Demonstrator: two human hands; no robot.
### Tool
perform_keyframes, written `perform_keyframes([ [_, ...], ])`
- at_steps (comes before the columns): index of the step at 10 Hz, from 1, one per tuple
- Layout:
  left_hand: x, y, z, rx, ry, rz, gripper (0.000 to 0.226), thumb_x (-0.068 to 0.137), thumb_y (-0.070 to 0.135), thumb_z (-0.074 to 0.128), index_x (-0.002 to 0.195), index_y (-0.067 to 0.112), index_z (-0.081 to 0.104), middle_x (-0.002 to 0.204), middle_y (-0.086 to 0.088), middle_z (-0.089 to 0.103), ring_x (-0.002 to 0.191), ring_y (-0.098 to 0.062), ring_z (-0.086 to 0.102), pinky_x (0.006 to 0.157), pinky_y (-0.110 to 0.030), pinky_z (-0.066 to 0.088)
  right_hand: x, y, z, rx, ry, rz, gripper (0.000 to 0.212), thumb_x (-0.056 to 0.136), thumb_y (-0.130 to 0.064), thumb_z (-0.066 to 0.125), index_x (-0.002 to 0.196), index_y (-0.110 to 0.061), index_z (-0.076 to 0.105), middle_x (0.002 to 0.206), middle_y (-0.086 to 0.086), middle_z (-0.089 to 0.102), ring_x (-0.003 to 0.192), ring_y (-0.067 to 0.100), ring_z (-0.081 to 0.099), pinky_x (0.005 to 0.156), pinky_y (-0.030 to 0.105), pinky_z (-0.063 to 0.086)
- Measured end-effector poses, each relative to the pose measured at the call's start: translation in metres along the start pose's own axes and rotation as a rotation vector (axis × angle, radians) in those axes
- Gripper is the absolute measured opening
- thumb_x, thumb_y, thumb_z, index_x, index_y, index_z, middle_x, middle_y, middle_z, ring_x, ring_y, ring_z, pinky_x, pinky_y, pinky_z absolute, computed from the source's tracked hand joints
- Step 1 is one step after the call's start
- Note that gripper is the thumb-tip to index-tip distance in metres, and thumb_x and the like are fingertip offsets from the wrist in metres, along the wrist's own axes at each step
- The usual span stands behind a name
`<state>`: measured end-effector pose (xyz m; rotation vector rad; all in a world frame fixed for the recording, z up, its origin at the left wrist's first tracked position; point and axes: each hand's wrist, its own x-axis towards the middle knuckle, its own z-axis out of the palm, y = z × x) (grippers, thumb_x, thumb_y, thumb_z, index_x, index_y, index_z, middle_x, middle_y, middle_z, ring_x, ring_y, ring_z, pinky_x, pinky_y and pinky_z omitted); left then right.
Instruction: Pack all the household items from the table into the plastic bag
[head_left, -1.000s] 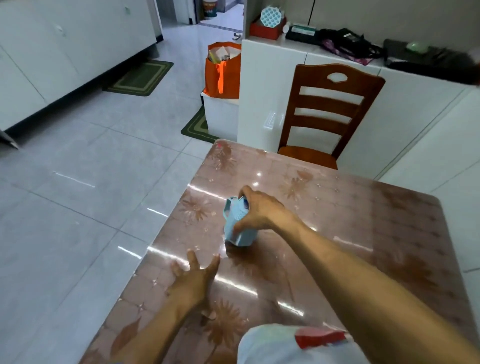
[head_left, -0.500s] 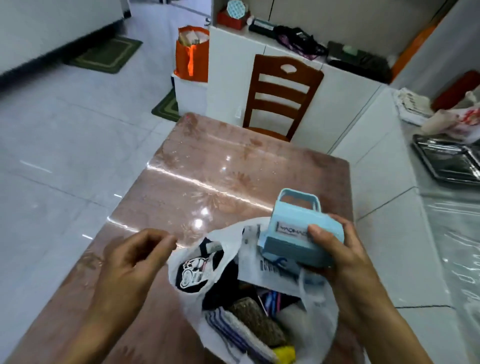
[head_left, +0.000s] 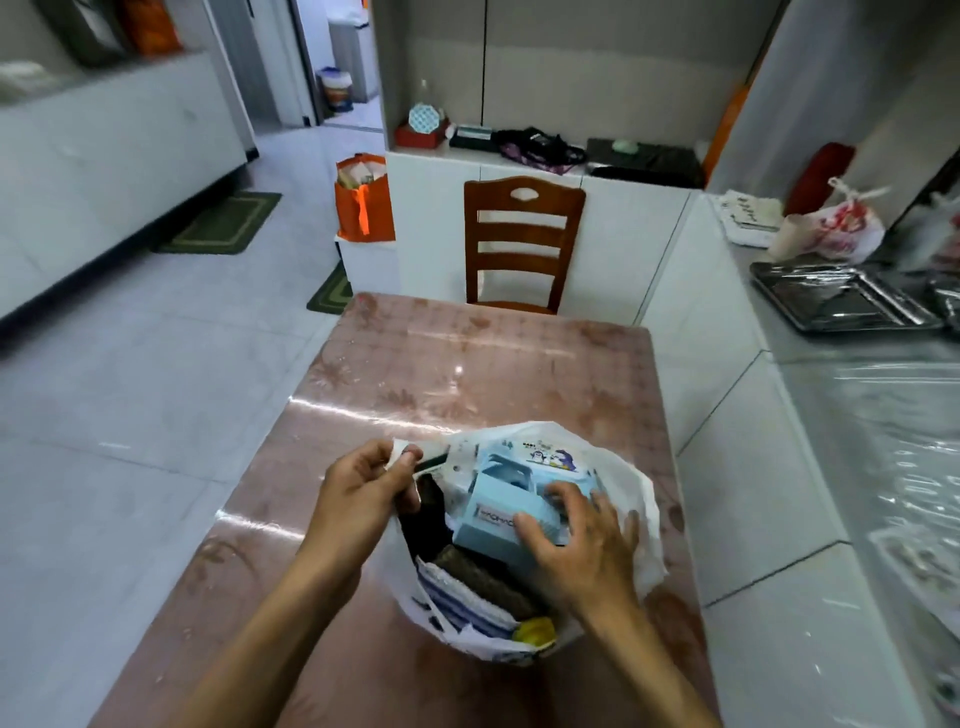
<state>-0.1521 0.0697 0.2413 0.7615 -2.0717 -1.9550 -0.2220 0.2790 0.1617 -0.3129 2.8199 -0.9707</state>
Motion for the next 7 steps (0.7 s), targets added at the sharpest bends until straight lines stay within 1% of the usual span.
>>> perform_keyframes([
  [1, 0.002, 0.000, 0.011, 0.028, -0.050, 0.019, 0.015, 0.098, 0.009, 0.051, 0.094, 0.004, 0.064, 0.060, -0.002, 0.065, 0.062, -0.011, 0.063, 0.063, -0.022, 0.051, -0.001, -0.009, 0.014, 0.102, -0.235, -0.082, 0.056, 0.087, -0.063, 0.050, 0.137, -0.040, 0.042, 0.145, -0.009, 0.045, 0.131, 0.014, 0.042, 0.109, 0.033, 0.034],
  [2, 0.001, -0.003, 0.012, 0.072, -0.080, 0.044, 0.015, 0.098, 0.009, 0.050, 0.094, 0.001, 0.063, 0.062, -0.002, 0.065, 0.065, -0.012, 0.063, 0.067, -0.025, 0.053, 0.007, -0.025, 0.033, 0.098, -0.255, -0.136, 0.057, 0.092, -0.058, 0.046, 0.143, -0.036, 0.037, 0.149, -0.008, 0.038, 0.135, 0.017, 0.038, 0.110, 0.034, 0.030],
  [3, 0.000, -0.006, 0.007, 0.145, -0.084, 0.080, 0.018, 0.098, 0.010, 0.051, 0.096, -0.005, 0.061, 0.066, -0.006, 0.065, 0.066, -0.010, 0.063, 0.071, -0.028, 0.053, 0.027, -0.041, 0.038, 0.127, -0.306, -0.094, 0.060, 0.095, -0.054, 0.042, 0.147, -0.026, 0.030, 0.151, 0.001, 0.036, 0.138, 0.024, 0.033, 0.110, 0.037, 0.026],
  [4, 0.000, -0.002, -0.001, 0.152, -0.040, 0.094, 0.017, 0.098, 0.009, 0.051, 0.096, -0.003, 0.062, 0.071, -0.007, 0.067, 0.065, -0.006, 0.064, 0.065, -0.018, 0.052, 0.032, -0.039, 0.032, -0.038, -0.308, -0.063, 0.063, 0.096, -0.056, 0.037, 0.148, -0.022, 0.026, 0.152, 0.003, 0.036, 0.134, 0.028, 0.033, 0.107, 0.039, 0.025],
  [5, 0.004, -0.004, -0.015, 0.157, -0.012, 0.064, 0.013, 0.097, 0.009, 0.054, 0.095, 0.001, 0.065, 0.080, -0.009, 0.072, 0.075, -0.013, 0.068, 0.062, -0.016, 0.050, 0.014, -0.048, 0.024, 0.004, -0.201, -0.106, 0.061, 0.096, -0.058, 0.036, 0.145, -0.022, 0.030, 0.148, 0.001, 0.040, 0.131, 0.023, 0.036, 0.107, 0.038, 0.030],
  [6, 0.004, -0.006, -0.021, 0.152, -0.031, 0.030, 0.012, 0.095, 0.010, 0.057, 0.095, 0.011, 0.069, 0.084, -0.005, 0.075, 0.083, -0.019, 0.070, 0.067, -0.020, 0.050, -0.013, -0.050, 0.007, 0.191, -0.043, -0.177, 0.049, 0.095, -0.053, 0.043, 0.135, -0.025, 0.044, 0.135, -0.006, 0.052, 0.122, 0.013, 0.046, 0.101, 0.036, 0.043],
  [7, -0.001, -0.007, -0.033, 0.226, -0.015, 0.038, 0.015, 0.092, 0.014, 0.063, 0.104, 0.020, 0.069, 0.091, 0.004, 0.075, 0.090, -0.015, 0.069, 0.075, -0.033, 0.055, -0.047, -0.040, -0.031, 0.338, 0.111, -0.274, 0.013, 0.091, -0.033, 0.061, 0.103, -0.032, 0.062, 0.102, -0.018, 0.064, 0.095, 0.003, 0.062, 0.076, 0.030, 0.055],
])
